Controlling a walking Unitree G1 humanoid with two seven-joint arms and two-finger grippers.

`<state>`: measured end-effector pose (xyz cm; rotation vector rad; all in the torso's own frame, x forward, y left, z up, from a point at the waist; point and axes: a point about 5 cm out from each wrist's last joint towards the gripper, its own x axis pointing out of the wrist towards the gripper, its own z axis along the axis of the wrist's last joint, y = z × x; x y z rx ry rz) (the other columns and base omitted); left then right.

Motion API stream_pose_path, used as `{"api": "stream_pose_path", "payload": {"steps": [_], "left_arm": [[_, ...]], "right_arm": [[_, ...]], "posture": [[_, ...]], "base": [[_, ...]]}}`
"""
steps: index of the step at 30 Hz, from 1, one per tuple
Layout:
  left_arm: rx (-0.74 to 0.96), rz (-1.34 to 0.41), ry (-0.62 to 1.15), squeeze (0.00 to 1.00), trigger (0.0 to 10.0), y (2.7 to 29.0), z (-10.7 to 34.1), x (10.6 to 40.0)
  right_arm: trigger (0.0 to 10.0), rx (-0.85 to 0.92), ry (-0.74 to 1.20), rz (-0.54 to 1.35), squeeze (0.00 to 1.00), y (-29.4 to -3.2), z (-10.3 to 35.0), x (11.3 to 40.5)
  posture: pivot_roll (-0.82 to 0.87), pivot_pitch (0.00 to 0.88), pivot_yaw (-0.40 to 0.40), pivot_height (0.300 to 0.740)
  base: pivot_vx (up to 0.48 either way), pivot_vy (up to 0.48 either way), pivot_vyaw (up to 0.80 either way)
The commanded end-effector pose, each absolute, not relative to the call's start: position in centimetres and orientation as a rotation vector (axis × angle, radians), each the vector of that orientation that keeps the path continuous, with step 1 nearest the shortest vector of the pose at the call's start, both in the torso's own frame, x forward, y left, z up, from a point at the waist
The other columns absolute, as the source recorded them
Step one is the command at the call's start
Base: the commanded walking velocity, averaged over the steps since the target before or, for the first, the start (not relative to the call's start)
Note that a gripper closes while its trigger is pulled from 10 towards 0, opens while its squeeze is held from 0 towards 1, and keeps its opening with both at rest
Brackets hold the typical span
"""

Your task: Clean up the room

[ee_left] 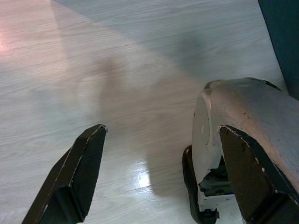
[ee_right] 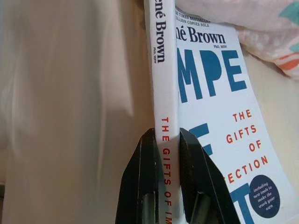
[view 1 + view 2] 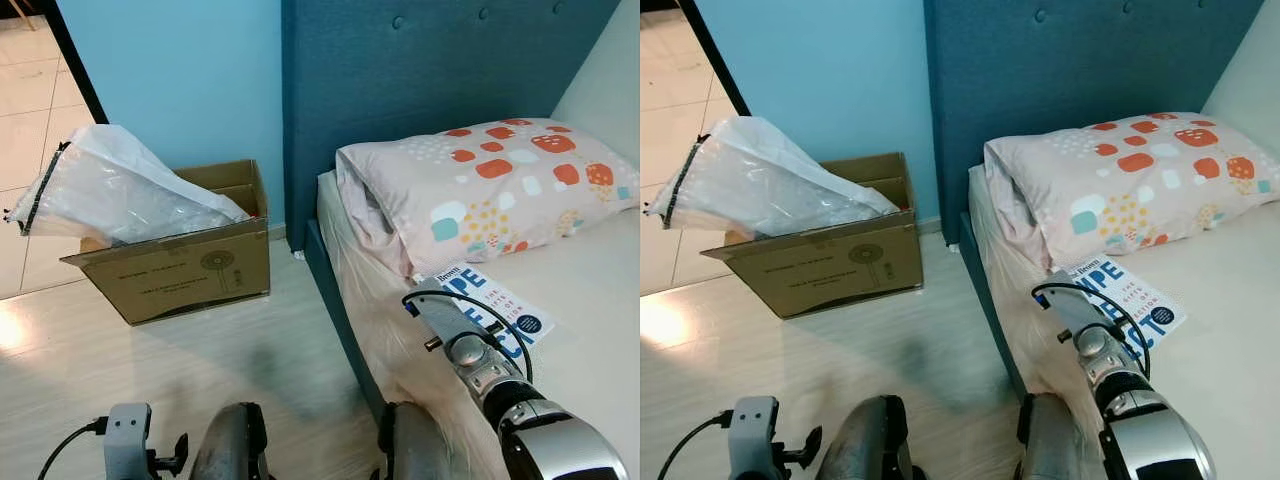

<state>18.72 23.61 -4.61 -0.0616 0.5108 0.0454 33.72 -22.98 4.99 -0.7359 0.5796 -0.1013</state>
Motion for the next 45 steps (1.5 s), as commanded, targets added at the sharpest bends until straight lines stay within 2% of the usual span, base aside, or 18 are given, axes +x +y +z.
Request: {"api": "stream_pose_path", "payload": {"steps": [1,6,7,12,15,20,26,27,28,31,32,34,36,38,40,41,43,45], "left_arm": [[-0.079,0.054,0.557,0.00,10.0,23.3,-5.4,17.8],[-0.082,0.057,0.555,0.00,10.0,23.2,-5.4,18.0],[-0.084,0.058,0.555,0.00,10.0,23.2,-5.4,18.1],[-0.090,0.063,0.558,0.00,10.0,23.0,-5.5,18.2],[-0.094,0.083,0.578,0.00,10.0,23.1,-5.7,18.3],[-0.096,0.107,0.621,0.00,10.0,23.3,-6.1,18.0],[-0.098,0.128,0.665,0.00,10.0,23.4,-6.6,17.6],[-0.099,0.138,0.681,0.00,10.0,23.5,-6.7,17.4],[-0.102,0.149,0.696,0.00,10.0,23.6,-6.9,17.2],[-0.105,0.160,0.709,0.00,10.0,23.7,-7.0,17.0],[-0.109,0.177,0.728,0.00,10.0,23.8,-7.2,16.8],[-0.109,0.177,0.728,0.00,10.0,23.8,-7.2,16.8],[-0.123,0.209,0.763,0.00,10.0,23.9,-7.5,16.6],[-0.126,0.221,0.776,0.00,10.0,23.9,-7.5,16.6],[-0.131,0.248,0.780,0.00,10.0,24.0,-7.4,17.0],[-0.131,0.248,0.780,0.00,10.0,24.0,-7.4,17.0],[-0.151,0.290,0.741,0.00,10.0,24.2,-6.8,18.3],[-0.158,0.305,0.708,0.00,10.0,24.4,-6.3,19.2]], "right_arm": [[10.0,-0.686,0.688,-0.138,0.05,-23.7,3.3,32.3],[10.0,-0.664,0.685,-0.148,0.12,-23.6,3.5,32.4],[10.0,-0.620,0.689,-0.160,1.00,-23.6,3.5,32.5],[10.0,-0.507,0.699,-0.194,1.00,-23.5,3.5,32.5],[10.0,-0.313,0.683,-0.211,1.00,-22.9,4.1,33.2],[10.0,-0.151,0.656,-0.170,1.00,-22.1,5.2,34.2],[10.0,-0.133,0.646,-0.086,1.00,-22.1,6.2,34.9],[10.0,-0.134,0.647,-0.049,0.98,-22.3,6.7,35.1],[10.0,-0.132,0.640,0.000,0.00,-22.4,7.2,35.4],[10.0,-0.106,0.612,0.059,0.00,-22.3,7.9,35.7],[10.0,-0.060,0.530,0.171,0.00,-21.6,9.0,36.3],[10.0,-0.060,0.530,0.171,0.00,-21.6,9.0,36.3],[10.0,0.095,0.358,0.381,0.00,-19.8,10.3,36.5],[10.0,0.159,0.316,0.421,0.00,-19.0,10.0,36.3],[10.0,0.219,0.364,0.465,0.00,-16.5,7.1,34.8],[10.0,0.219,0.364,0.465,0.00,-16.5,7.1,34.8],[10.0,0.250,0.494,0.494,0.00,-13.6,3.0,32.2],[10.0,0.253,0.568,0.509,0.00,-12.2,1.0,30.4]], "posture": [[0.14,0.211,-0.033,0.573],[0.14,0.206,-0.038,0.573],[0.14,0.200,-0.041,0.573],[0.13,0.192,-0.045,0.573],[0.12,0.154,-0.060,0.573],[0.11,0.116,-0.069,0.573],[0.09,0.063,-0.077,0.573],[0.09,0.054,-0.076,0.573],[0.08,0.040,-0.076,0.573],[0.08,0.030,-0.075,0.573],[0.07,0.007,-0.071,0.573],[0.07,0.007,-0.071,0.573],[0.06,0.000,-0.068,0.573],[0.06,0.000,-0.067,0.578],[0.05,0.000,-0.065,0.588],[0.05,0.000,-0.065,0.588],[0.05,0.000,-0.066,0.598],[0.06,0.000,-0.068,0.603]], "base": [[0.000,0.000,0.00],[0.000,0.000,0.00],[0.000,0.000,0.00],[0.000,0.000,0.00],[0.000,0.000,0.00],[0.000,0.000,0.00],[0.000,0.000,0.00],[0.000,0.000,0.00],[0.000,0.000,0.00],[0.000,0.000,0.00],[0.000,0.000,0.00],[0.000,0.000,0.00],[0.000,0.000,0.00],[0.000,0.000,0.00],[0.000,0.000,0.00],[0.000,0.000,0.00],[0.000,0.000,0.00],[0.000,0.000,0.00]]}}
